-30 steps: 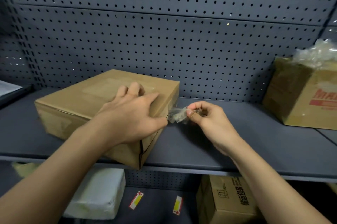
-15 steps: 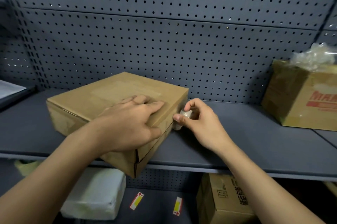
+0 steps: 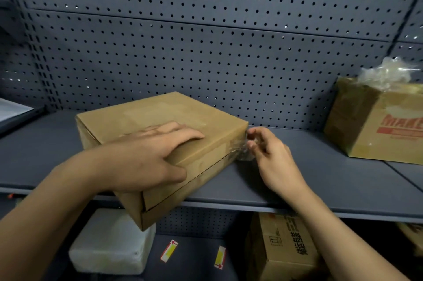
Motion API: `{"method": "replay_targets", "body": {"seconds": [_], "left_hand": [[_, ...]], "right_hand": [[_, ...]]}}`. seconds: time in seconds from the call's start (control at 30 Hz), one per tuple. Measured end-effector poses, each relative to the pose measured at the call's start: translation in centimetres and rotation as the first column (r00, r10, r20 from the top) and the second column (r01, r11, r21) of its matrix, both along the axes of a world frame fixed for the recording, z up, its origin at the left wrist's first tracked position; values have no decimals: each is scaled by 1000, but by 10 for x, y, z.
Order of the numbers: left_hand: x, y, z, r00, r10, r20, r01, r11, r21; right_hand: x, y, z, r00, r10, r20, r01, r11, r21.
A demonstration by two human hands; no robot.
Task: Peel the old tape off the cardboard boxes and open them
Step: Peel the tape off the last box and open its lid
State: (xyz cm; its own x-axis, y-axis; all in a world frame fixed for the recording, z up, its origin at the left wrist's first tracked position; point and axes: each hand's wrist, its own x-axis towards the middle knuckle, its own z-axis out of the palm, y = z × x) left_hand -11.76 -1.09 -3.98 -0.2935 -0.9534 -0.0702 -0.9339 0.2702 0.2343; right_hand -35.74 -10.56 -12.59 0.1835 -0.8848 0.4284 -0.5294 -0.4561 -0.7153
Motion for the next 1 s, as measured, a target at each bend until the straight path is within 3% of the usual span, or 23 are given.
{"method": "replay_targets", "body": {"seconds": [0.1,0.23,0.33,0.43,0.6,0.73,0.83,0.93,1.0], "left_hand": [[5,4,3,999,-4,-45,6,999,45],[8,7,5,998,-21,-62,25,997,69],[7,3,7,996,-12,-86,20,996,84],[8,2,8,995,-27,-92,35,996,82],[16,2,6,994,5,-109,-1,999,36],[13,4,2,992,22,-122,-19,1000,24],[11,3,1,994,29,-104,-27,999,22],[8,2,2,996,51,-78,-49,998,26],[7,2,2,996,56,-69,-54,998,32]], "right_hand": [[-8,-3,-4,996,-77,37,80,994,-68],[-18,-6,-15,977,-92,193,94,996,1],[-15,-9,-12,884,-137,446,94,989,118],[-12,-10,-11,800,-193,568,102,977,189],[-11,-6,-9,860,-85,504,-56,964,258],[-5,3,3,718,21,696,-328,892,312],[-1,9,2,685,75,725,-465,811,356],[-3,13,2,732,97,675,-446,817,367],[-6,19,2,838,145,526,-351,881,317]]}}
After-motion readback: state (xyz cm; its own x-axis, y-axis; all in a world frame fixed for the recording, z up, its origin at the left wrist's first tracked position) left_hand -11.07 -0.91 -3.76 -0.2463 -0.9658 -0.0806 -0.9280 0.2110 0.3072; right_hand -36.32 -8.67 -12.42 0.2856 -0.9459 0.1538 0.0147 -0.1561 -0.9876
